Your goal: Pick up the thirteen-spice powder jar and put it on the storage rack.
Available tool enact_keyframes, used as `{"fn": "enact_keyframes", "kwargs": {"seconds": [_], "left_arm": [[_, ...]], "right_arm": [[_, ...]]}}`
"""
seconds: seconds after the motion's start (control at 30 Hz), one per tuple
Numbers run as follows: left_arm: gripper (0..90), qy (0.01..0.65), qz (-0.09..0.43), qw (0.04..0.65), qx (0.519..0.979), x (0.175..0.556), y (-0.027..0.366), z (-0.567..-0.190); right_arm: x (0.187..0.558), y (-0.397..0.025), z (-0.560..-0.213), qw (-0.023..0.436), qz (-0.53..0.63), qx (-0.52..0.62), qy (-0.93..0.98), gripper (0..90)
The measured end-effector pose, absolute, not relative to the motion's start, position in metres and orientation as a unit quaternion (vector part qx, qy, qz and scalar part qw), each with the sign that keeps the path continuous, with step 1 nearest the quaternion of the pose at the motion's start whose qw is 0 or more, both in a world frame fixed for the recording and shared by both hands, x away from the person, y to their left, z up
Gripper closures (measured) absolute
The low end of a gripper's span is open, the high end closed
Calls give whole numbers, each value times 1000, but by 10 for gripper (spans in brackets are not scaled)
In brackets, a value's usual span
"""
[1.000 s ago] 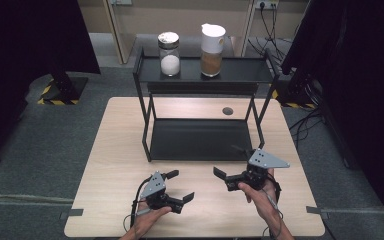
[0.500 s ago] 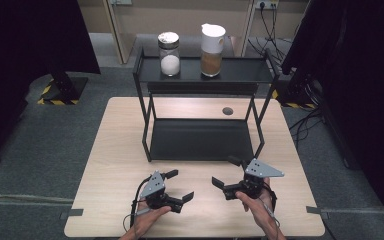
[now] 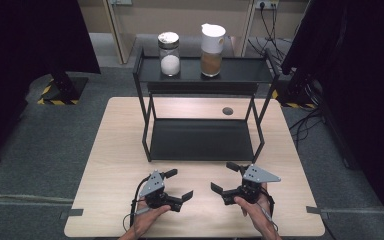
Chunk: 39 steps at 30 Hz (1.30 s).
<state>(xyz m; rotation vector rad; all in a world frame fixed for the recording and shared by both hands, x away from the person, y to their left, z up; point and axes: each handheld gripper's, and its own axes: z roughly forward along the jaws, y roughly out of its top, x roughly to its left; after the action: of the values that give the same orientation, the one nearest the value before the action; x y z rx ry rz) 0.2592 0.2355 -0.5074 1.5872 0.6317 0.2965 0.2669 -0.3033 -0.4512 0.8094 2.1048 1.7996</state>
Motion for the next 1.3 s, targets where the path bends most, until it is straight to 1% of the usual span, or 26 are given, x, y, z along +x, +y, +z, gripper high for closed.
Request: {"fn": "enact_keyframes", "kwargs": {"seconds": [0.57, 1.3], "left_arm": [[5, 280, 130, 648, 696, 260, 236, -508], [5, 279, 133, 648, 696, 260, 236, -508]], "right_arm": [[266, -306, -464, 123, 607, 290, 730, 7], [266, -309, -467, 116, 607, 295, 729, 8]]}}
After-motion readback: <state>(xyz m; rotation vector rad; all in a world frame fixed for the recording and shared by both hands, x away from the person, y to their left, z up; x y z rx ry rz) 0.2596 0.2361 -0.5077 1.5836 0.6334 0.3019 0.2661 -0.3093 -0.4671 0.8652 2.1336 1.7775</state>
